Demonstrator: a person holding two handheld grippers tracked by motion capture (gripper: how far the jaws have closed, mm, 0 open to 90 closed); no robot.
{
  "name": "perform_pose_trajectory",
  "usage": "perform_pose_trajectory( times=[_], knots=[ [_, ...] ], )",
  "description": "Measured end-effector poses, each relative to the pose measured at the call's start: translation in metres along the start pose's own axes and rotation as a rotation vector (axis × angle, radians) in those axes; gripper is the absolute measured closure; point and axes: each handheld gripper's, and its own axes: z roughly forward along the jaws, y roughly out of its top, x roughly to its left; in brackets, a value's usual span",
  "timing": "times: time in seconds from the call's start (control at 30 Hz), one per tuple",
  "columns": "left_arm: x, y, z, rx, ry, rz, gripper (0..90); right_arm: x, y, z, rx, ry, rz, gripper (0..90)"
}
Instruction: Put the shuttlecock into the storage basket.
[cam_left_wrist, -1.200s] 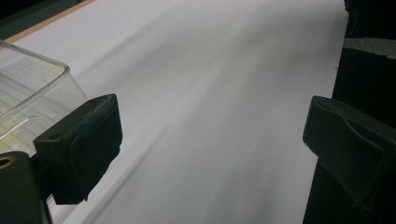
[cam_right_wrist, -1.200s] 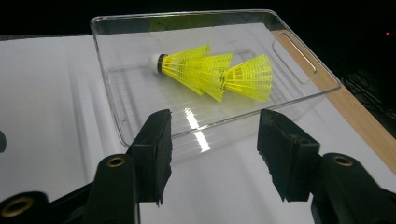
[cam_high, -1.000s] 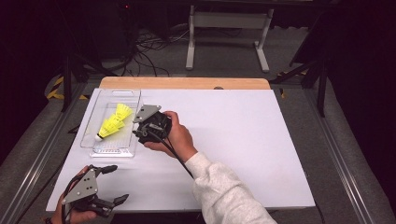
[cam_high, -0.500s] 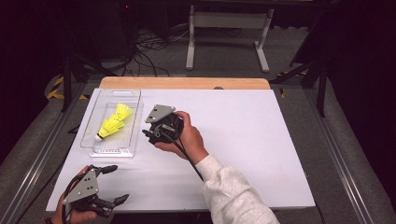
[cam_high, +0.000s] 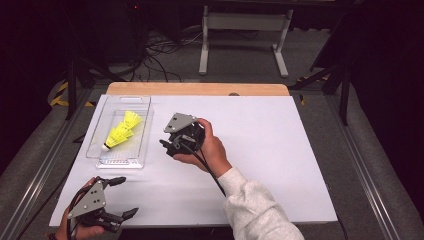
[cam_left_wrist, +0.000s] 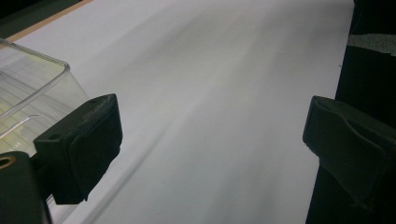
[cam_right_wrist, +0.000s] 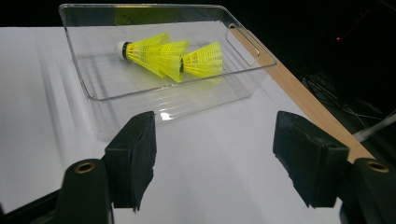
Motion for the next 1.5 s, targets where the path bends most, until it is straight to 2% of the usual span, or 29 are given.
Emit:
perform_pose_trajectory(
  times=[0.4,1.13,1.27,1.33,1.5],
  knots=[
    [0.000,0.000,0.000,-0.003,0.001,-0.007,5.7,-0.004,-0.006,-0.011,0.002,-0.047,-0.008,21.1],
    [0.002,0.000,-0.001,0.002,0.012,-0.007,5.7,-0.017,-0.028,-0.031,0.008,-0.105,0.006,17.2],
    [0.002,0.000,-0.001,0.002,0.013,-0.008,5.7,-0.018,-0.031,-0.034,0.028,-0.151,-0.003,15.2],
    [0.002,0.000,-0.001,0.001,0.015,-0.008,5.7,-0.018,-0.033,-0.036,0.024,-0.139,-0.001,15.3],
    [0.002,0.000,-0.001,-0.003,0.016,-0.012,5.7,-0.019,-0.038,-0.041,0.014,-0.151,0.001,14.4]
  ],
)
